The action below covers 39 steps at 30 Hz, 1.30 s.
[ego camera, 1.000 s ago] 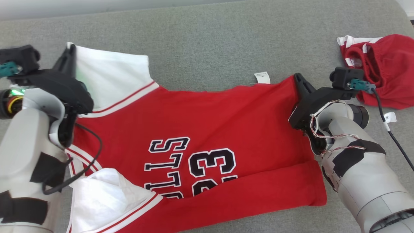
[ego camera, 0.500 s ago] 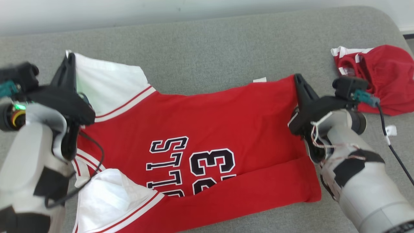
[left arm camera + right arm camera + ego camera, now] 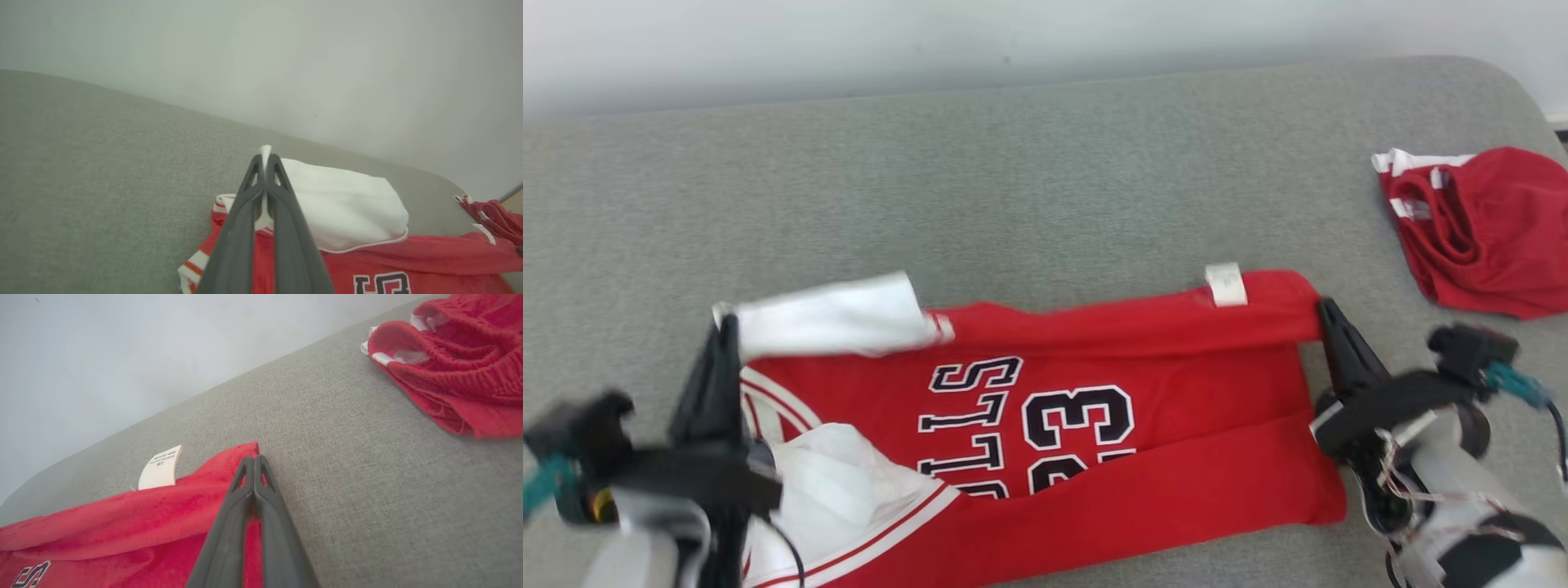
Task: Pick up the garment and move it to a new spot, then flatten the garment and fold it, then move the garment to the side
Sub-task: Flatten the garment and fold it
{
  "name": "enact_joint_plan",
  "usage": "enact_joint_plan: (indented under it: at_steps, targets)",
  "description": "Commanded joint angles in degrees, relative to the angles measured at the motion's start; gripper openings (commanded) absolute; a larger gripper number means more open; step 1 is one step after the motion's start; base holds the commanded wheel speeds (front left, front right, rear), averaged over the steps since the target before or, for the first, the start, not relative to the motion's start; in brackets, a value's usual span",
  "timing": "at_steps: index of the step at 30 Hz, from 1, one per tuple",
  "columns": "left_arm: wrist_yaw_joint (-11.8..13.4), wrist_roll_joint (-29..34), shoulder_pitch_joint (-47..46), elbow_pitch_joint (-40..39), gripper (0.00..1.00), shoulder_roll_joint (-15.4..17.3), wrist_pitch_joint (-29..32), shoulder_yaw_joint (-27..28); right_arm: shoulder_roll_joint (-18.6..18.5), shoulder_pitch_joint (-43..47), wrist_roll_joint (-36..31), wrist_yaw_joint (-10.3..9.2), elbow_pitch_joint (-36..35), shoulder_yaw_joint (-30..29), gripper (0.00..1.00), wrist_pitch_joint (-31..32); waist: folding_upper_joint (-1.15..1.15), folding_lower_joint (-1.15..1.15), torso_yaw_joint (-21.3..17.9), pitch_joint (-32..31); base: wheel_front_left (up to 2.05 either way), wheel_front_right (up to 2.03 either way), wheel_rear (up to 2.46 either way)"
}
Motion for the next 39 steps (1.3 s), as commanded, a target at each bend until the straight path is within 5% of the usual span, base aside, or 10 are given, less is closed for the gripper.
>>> enact_joint_plan:
  at_steps: [1, 10, 25, 26, 27, 35, 39]
  targets:
    - [0.69, -0.30, 3.78, -3.13, 0.00, -0.44, -0.87, 0.06, -0.75, 2.73, 0.46, 0.07, -2.56, -1.64, 0.00, -0.08, 0.00, 0.01, 1.03, -0.33, 0.00, 0.00, 0.00]
    - [3.83, -1.02, 15.47, -11.08, 0.00, -4.13, -1.99, -0.85, -1.97, 12.35, -0.33, 0.07, -10.48, -5.31, 0.00, -0.09, 0.00, 0.01, 3.54, -0.83, 0.00, 0.00, 0.00]
    - [4.21, -2.71, 20.08, -2.79, 0.00, -7.84, -2.85, -2.29, -2.14, 17.54, -2.99, 0.07, -8.70, -6.00, 0.00, -0.10, 0.00, 0.01, 4.84, -3.33, 0.00, 0.00, 0.00]
    - [4.29, -2.33, 19.98, -2.04, 0.22, -7.64, -2.73, -2.41, -2.17, 17.21, -3.31, 0.07, -8.24, -6.11, 0.60, -0.10, 0.00, 0.01, 4.87, -3.54, 0.00, 0.00, 0.00]
    - [4.33, -1.78, 19.65, -1.80, 1.00, -7.47, -3.15, -2.22, -2.07, 17.01, -3.35, 0.07, -8.03, -6.47, 1.00, -0.11, 0.00, 0.01, 4.92, -3.76, 0.00, 0.00, 0.00]
    - [4.57, 1.53, 20.21, -2.67, 1.00, -7.16, -4.87, 1.16, -2.26, 19.24, -5.64, 0.07, -10.46, -10.35, 1.00, -0.10, 0.00, 0.01, 5.60, -5.96, 0.00, 0.00, 0.00]
    - [6.56, 11.06, 20.01, -5.57, 1.00, -6.60, -4.95, 2.90, -2.30, 18.84, -7.70, 0.07, -9.63, -10.82, 1.00, -0.10, 0.00, 0.01, 6.11, -6.63, 0.00, 0.00, 0.00]
